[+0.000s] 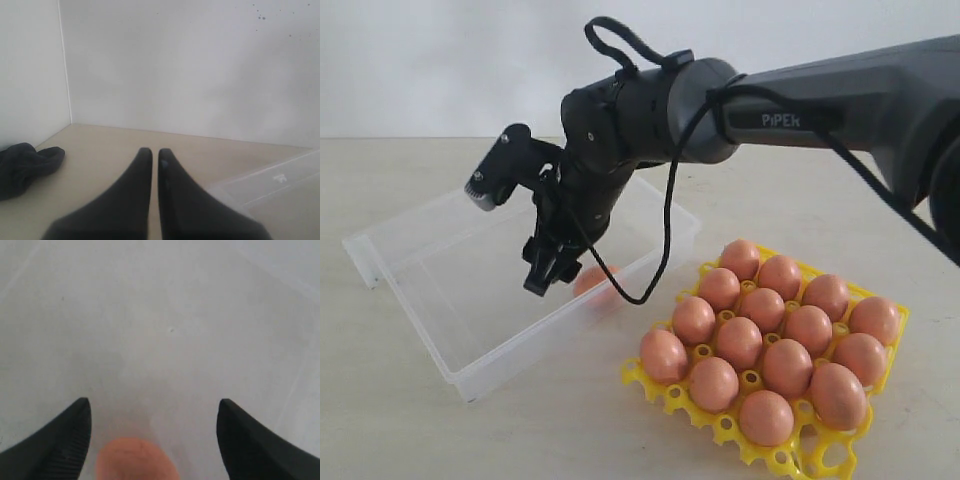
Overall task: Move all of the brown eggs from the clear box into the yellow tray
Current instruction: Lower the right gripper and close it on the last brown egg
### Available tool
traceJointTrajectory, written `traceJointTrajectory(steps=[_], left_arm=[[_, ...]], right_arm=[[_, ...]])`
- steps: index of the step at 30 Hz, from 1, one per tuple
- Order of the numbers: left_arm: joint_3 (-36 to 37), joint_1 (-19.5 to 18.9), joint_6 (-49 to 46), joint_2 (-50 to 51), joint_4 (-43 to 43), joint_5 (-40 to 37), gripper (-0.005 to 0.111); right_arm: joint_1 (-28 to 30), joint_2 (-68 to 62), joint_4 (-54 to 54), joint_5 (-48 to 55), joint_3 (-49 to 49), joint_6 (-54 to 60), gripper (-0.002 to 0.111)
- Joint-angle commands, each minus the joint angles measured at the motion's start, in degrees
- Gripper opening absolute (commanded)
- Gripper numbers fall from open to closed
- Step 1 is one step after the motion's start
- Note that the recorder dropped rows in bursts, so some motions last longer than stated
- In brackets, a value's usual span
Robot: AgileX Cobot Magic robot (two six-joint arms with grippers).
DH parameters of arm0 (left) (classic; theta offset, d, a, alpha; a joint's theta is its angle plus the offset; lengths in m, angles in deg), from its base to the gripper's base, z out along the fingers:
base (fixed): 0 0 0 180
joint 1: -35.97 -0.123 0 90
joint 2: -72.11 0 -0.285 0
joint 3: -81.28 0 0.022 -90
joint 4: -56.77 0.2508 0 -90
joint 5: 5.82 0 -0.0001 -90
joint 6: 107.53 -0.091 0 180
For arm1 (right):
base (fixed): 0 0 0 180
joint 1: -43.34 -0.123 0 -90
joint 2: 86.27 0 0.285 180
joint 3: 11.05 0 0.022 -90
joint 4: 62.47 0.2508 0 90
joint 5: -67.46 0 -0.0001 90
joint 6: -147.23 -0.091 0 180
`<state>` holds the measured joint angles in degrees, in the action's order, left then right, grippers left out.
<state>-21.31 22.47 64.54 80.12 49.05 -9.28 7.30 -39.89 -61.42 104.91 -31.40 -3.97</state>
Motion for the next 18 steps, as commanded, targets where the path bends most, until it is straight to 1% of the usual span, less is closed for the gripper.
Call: traceJointTrajectory(steps=[1, 6, 11, 15, 18], left_arm=[[-0.19, 0.04, -0.14, -0.23, 0.01, 0.42, 0.004], [-0.19, 0.04, -0.14, -0.23, 0.01, 0.42, 0.004], [-0.19, 0.04, -0.14, -0.23, 0.01, 0.42, 0.004], [-0.19, 0.04, -0.14, -0.23, 0.01, 0.42, 0.004], [-0.19, 0.04, -0.14, -0.23, 0.01, 0.42, 0.004]], right_arm=[[0.76, -0.98, 0.17, 5.88, -0.27, -0.23, 0.06], [0.76, -0.98, -1.84, 9.5, -0.27, -0.36, 0.06], [1.41, -0.98, -5.63, 9.68, -0.27, -1.48, 0.06], [2.09, -0.98, -9.13, 6.76, -0.27, -5.98, 0.06], [2.24, -0.62, -10.99, 2.07, -0.27, -13.64, 0.06]])
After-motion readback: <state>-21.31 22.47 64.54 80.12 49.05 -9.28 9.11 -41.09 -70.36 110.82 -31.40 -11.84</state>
